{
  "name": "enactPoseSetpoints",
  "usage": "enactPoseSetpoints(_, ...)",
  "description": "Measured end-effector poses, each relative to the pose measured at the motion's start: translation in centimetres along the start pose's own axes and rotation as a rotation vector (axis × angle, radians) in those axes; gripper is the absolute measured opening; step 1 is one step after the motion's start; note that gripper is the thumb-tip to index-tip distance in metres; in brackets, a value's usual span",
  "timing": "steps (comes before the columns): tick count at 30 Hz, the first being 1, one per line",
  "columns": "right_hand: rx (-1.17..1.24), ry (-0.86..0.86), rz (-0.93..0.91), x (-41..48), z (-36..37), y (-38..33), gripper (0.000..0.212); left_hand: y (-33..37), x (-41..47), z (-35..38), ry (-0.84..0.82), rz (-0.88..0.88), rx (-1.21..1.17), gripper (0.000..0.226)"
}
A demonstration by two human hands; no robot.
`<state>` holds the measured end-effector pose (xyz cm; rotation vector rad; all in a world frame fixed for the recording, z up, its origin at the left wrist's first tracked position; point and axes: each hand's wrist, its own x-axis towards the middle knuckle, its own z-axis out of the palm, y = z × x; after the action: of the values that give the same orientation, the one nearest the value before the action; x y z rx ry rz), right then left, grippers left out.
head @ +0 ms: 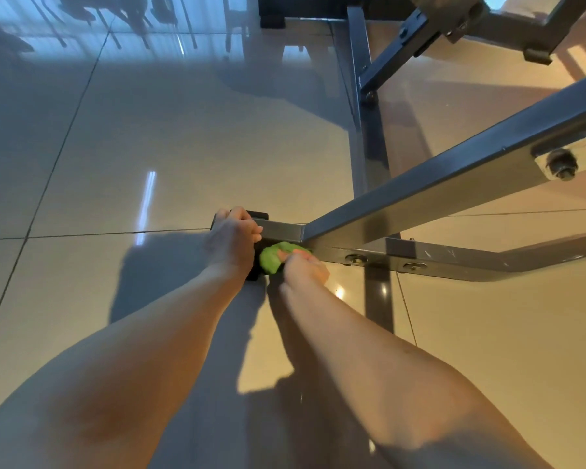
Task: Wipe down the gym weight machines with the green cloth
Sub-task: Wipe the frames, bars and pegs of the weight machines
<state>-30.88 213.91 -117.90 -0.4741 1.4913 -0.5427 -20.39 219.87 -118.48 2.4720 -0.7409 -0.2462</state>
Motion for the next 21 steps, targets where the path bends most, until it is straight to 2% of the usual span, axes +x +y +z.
enactPoseSetpoints(3,0.148,0.145,-0.052,1.3,-4.0,-3.1,0.013,-0.6,0.2,0.2,0.005,0.05,0.05,0.011)
enactPoseSetpoints(5,0.135,0.212,-0.105,1.6,-5.2,-4.1,0.012,-1.0,0.3,0.4,0.021,0.08,0.085,0.013)
enactPoseSetpoints(9,-0.017,0.135,-0.095,0.2,-0.2,-0.7,0.016,-1.4,0.8,0.6,0.013,0.068,0.118,0.012)
enactPoseSetpoints(13,-0.096,-0.047,-0.054,-2.1,3.1,2.1,0.016,-1.0,0.8,0.3,0.005,0.033,0.057,0.01)
enactPoseSetpoints(14,-0.046,-0.036,-0.052,-1.9,2.7,1.8,0.016,-1.0,0.9,0.3,-0.003,0.027,0.041,0.009)
enactPoseSetpoints(18,0.176,0.196,-0.07,-0.5,-1.4,-1.6,0.019,-1.4,0.7,-1.0,0.024,-0.034,-0.023,0.009)
enactPoseSetpoints(21,0.234,0.19,-0.085,0.0,-2.3,-2.1,0.021,-2.2,1.0,-2.0,0.026,-0.058,-0.043,0.014)
